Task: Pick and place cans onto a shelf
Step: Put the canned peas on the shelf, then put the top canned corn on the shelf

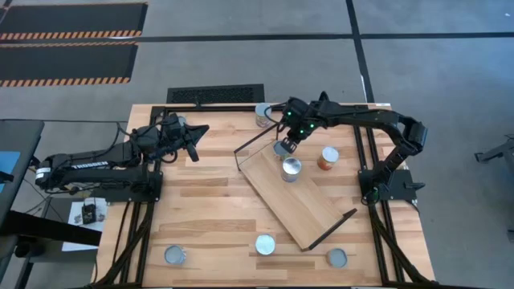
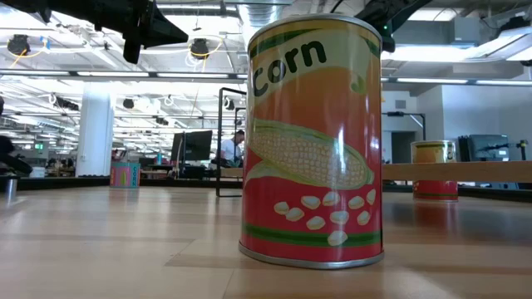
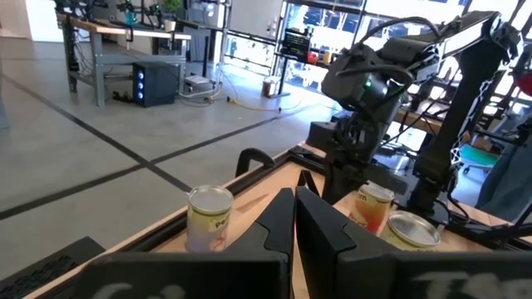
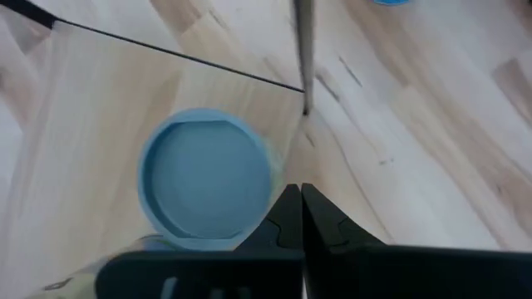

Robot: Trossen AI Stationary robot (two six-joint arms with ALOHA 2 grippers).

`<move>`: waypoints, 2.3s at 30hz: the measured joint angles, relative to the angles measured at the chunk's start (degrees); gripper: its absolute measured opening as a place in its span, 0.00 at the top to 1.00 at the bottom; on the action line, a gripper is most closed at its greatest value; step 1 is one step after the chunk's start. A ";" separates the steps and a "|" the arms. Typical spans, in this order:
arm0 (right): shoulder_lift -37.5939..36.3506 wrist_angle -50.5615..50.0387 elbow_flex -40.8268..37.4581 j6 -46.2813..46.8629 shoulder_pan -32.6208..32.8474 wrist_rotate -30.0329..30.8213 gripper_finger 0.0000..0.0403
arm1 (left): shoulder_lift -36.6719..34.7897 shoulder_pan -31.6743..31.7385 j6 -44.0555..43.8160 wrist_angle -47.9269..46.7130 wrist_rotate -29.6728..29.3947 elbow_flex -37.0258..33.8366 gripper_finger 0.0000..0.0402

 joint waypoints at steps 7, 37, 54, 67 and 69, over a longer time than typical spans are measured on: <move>0.02 -1.00 0.00 0.37 0.62 -1.25 0.99 | 0.00 0.00 0.00 -0.26 0.00 0.00 1.00; -10.91 -7.09 1.57 0.52 9.29 -12.26 0.99 | -0.02 0.00 -0.07 -0.28 0.33 0.00 1.00; -37.84 12.89 -19.05 1.16 10.40 -5.72 1.00 | -0.02 -0.02 -1.88 -1.45 1.90 0.00 1.00; -45.28 -16.38 -21.75 10.92 10.98 5.14 0.78 | 0.00 -0.02 -2.27 -1.70 1.88 0.00 1.00; -43.62 -19.43 -21.75 11.63 11.61 6.50 0.71 | -0.02 -0.02 -2.27 -2.48 1.84 0.00 1.00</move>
